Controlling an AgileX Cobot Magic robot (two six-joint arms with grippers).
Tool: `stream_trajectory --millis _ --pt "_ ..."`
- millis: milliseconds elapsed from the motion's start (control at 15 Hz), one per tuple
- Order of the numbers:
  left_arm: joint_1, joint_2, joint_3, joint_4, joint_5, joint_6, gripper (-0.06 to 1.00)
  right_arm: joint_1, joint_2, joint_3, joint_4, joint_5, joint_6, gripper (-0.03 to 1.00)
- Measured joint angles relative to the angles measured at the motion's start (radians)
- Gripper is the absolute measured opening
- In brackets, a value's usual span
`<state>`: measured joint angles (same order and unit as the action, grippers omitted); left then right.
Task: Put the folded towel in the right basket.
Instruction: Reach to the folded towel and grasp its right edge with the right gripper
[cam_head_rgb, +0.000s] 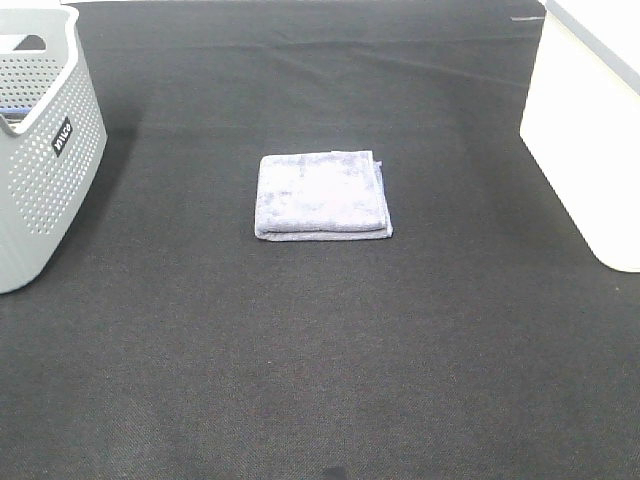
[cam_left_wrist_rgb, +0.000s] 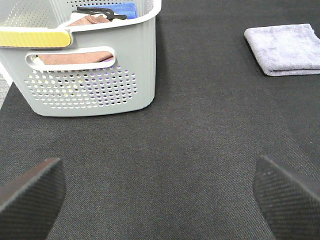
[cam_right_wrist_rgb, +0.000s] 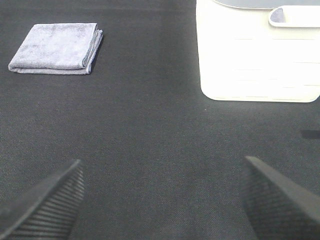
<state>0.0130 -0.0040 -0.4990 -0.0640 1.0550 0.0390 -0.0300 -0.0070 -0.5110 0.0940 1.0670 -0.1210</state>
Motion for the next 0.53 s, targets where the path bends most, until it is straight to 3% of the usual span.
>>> stream_trajectory --millis 533 --pt "0.0 0.0 0.0 0.0 0.0 0.0 0.97 0.0 0.0 0.0 0.0 0.0 0.0 0.8"
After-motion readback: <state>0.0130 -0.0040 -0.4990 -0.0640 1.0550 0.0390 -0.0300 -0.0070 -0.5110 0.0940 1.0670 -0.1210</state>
